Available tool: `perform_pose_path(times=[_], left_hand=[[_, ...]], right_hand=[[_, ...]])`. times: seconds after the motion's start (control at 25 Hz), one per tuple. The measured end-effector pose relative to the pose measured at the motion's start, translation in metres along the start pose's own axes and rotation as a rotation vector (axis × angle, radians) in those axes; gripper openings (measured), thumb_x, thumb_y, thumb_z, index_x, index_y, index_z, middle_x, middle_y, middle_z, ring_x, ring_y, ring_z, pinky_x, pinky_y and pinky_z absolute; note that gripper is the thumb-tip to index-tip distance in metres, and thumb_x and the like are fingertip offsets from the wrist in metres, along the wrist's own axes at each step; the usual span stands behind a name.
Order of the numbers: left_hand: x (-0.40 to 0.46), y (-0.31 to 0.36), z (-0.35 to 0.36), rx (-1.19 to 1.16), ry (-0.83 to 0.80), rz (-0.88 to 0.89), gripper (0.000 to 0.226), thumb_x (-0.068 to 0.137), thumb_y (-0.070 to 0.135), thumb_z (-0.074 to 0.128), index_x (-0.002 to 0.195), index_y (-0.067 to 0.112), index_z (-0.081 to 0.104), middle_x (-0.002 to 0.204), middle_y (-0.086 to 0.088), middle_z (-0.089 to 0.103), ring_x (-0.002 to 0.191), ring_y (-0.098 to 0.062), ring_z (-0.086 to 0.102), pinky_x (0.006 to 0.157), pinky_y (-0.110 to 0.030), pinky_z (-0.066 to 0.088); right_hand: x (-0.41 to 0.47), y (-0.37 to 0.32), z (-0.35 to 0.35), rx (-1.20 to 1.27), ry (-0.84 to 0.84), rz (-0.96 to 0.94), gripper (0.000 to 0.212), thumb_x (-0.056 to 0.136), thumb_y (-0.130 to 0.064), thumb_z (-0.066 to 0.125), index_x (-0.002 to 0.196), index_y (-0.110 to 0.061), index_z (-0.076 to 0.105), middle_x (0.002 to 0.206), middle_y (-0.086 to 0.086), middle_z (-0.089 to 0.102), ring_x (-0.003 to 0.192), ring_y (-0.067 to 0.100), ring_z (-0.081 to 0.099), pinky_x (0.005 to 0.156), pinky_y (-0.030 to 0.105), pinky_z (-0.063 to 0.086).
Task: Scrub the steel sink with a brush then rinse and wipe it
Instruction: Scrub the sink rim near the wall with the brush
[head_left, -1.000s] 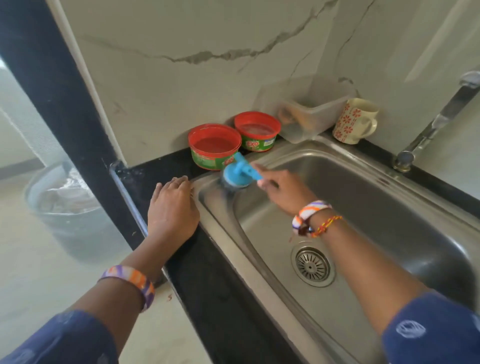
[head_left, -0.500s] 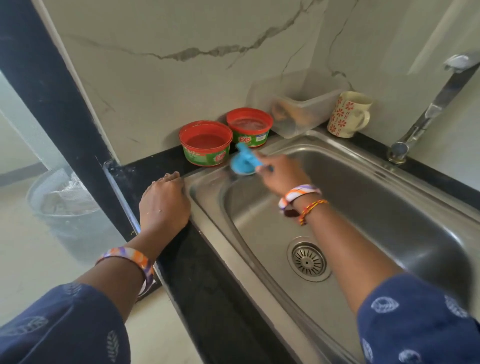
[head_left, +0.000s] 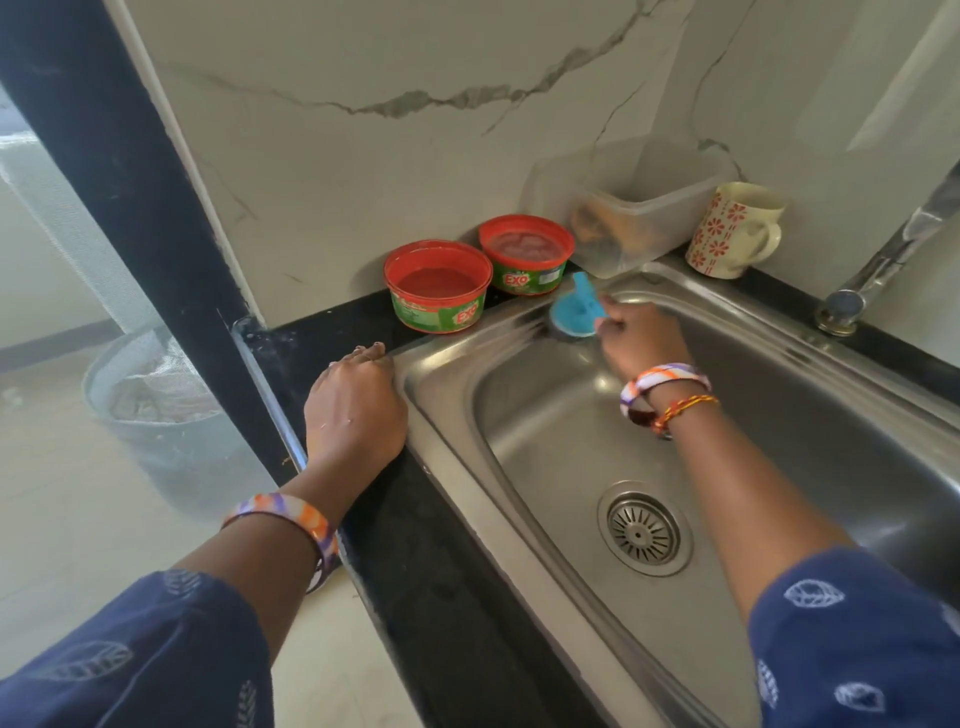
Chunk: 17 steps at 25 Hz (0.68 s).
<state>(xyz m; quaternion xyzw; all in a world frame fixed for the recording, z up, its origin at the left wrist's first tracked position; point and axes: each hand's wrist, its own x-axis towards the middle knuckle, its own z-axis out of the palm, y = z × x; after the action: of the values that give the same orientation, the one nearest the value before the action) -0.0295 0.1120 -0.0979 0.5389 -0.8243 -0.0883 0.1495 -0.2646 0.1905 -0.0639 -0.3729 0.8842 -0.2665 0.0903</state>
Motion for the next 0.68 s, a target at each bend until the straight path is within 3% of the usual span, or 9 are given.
perform_pose_path(times=[0.08, 0.16, 0.24, 0.28, 0.4, 0.52, 0.6, 0.68], left_hand=[[0.000, 0.000, 0.001, 0.000, 0.001, 0.009, 0.046, 0.096, 0.008, 0.037, 0.140, 0.014, 0.044, 0.149, -0.003, 0.039, 0.139, -0.021, 0.035, 0.113, -0.035, 0.029], [0.001, -0.001, 0.000, 0.006, -0.004, 0.008, 0.046, 0.095, 0.008, 0.038, 0.140, 0.014, 0.044, 0.149, -0.002, 0.039, 0.138, -0.022, 0.035, 0.112, -0.036, 0.029], [0.001, -0.001, 0.000, 0.004, -0.007, 0.001, 0.044, 0.095, 0.011, 0.040, 0.139, 0.014, 0.046, 0.148, -0.002, 0.041, 0.137, -0.023, 0.038, 0.111, -0.036, 0.031], [0.001, 0.000, 0.000, 0.003, -0.006, -0.003, 0.043, 0.096, 0.011, 0.039, 0.138, 0.014, 0.047, 0.148, -0.002, 0.041, 0.136, -0.023, 0.039, 0.111, -0.037, 0.032], [0.002, -0.001, 0.002, -0.006, -0.003, -0.006, 0.043, 0.097, 0.011, 0.039, 0.139, 0.016, 0.046, 0.148, -0.001, 0.041, 0.137, -0.023, 0.037, 0.112, -0.037, 0.031], [0.002, 0.000, 0.002, -0.007, -0.002, -0.021, 0.043, 0.097, 0.010, 0.039, 0.139, 0.015, 0.046, 0.148, -0.002, 0.041, 0.138, -0.023, 0.037, 0.112, -0.038, 0.030], [0.002, 0.001, 0.001, -0.003, -0.004, -0.020, 0.042, 0.097, 0.011, 0.039, 0.139, 0.015, 0.046, 0.148, -0.003, 0.041, 0.137, -0.024, 0.037, 0.112, -0.038, 0.031], [0.001, 0.001, 0.000, 0.002, -0.014, -0.021, 0.041, 0.096, 0.012, 0.042, 0.137, 0.016, 0.049, 0.147, -0.001, 0.042, 0.136, -0.024, 0.038, 0.110, -0.038, 0.033]], right_hand=[[-0.012, -0.002, 0.006, 0.046, -0.007, -0.030, 0.040, 0.095, -0.017, 0.047, 0.135, -0.018, 0.050, 0.128, 0.013, 0.060, 0.119, 0.025, 0.056, 0.083, 0.026, 0.041], [-0.046, -0.025, 0.030, 0.234, -0.161, -0.231, 0.040, 0.094, -0.015, 0.051, 0.134, -0.015, 0.051, 0.116, 0.007, 0.066, 0.104, 0.012, 0.058, 0.074, 0.022, 0.038], [-0.072, -0.036, 0.052, 0.355, -0.276, -0.360, 0.040, 0.093, -0.017, 0.053, 0.133, -0.019, 0.052, 0.118, 0.002, 0.066, 0.107, 0.013, 0.060, 0.086, 0.024, 0.046], [-0.070, -0.036, 0.056, 0.339, -0.236, -0.388, 0.040, 0.093, -0.019, 0.054, 0.132, -0.021, 0.052, 0.121, 0.005, 0.065, 0.111, 0.018, 0.061, 0.092, 0.030, 0.048], [-0.025, -0.015, 0.033, 0.181, -0.042, -0.216, 0.038, 0.094, -0.021, 0.051, 0.131, -0.020, 0.054, 0.123, 0.015, 0.063, 0.114, 0.028, 0.059, 0.089, 0.031, 0.047], [-0.009, -0.002, 0.008, 0.068, 0.008, -0.062, 0.039, 0.095, -0.022, 0.047, 0.134, -0.023, 0.051, 0.127, 0.014, 0.061, 0.119, 0.030, 0.055, 0.091, 0.032, 0.044], [-0.034, -0.015, 0.016, 0.122, -0.054, -0.263, 0.040, 0.095, -0.018, 0.050, 0.134, -0.019, 0.050, 0.111, 0.016, 0.068, 0.103, 0.030, 0.063, 0.075, 0.029, 0.042], [-0.072, -0.034, 0.032, 0.121, -0.150, -0.514, 0.041, 0.094, -0.023, 0.052, 0.135, -0.026, 0.049, 0.094, 0.009, 0.072, 0.083, 0.027, 0.064, 0.064, 0.030, 0.038]])
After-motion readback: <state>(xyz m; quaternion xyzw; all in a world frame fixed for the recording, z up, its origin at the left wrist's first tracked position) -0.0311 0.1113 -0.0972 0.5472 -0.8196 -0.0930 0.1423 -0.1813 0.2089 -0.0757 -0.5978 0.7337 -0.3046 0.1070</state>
